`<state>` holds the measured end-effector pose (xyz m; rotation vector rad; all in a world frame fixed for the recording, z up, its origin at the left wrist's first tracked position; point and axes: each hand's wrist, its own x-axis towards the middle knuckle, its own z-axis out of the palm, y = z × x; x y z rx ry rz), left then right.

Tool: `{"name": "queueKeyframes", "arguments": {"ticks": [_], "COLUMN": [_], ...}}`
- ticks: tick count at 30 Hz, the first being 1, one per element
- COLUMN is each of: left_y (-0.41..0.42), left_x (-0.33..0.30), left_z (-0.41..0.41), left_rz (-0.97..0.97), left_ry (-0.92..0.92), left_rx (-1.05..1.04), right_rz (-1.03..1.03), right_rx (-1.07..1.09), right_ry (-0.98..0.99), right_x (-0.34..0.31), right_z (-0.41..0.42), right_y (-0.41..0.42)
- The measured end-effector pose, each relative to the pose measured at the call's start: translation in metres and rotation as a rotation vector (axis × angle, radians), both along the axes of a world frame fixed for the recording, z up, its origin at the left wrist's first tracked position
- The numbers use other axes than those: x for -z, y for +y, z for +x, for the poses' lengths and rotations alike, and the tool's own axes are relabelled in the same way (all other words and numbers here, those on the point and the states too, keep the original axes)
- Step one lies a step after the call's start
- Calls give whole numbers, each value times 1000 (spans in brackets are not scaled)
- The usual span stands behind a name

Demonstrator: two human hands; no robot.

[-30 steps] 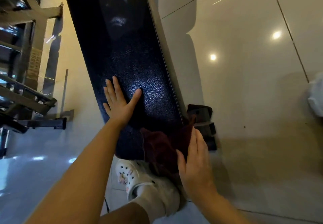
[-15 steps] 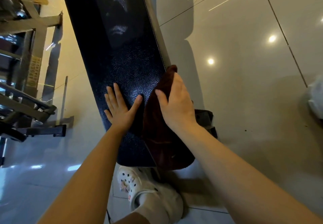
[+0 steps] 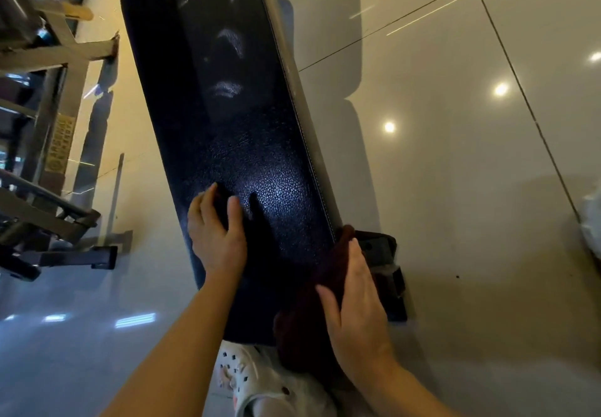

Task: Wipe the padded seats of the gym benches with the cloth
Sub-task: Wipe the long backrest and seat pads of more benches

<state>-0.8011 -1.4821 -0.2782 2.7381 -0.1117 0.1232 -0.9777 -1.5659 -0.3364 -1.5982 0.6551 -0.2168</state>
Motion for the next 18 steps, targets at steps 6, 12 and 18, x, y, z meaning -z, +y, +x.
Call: {"name": "queueKeyframes", "arguments": {"ticks": [6, 12, 18], "left_y": [-34, -26, -25], "left_x": [-5, 11, 13], "left_z": [38, 45, 47], "left_rz": [59, 103, 87], "left_ry": [-103, -154, -158], "left_rx": [-9, 26, 13], "right_rz": [-52, -93, -24], "right_rx": [-109, -184, -219], "right_ry": [-46, -96, -170], "right_x": [-36, -55, -74], "right_z": [98, 177, 261], "right_y": [-66, -109, -158]}}
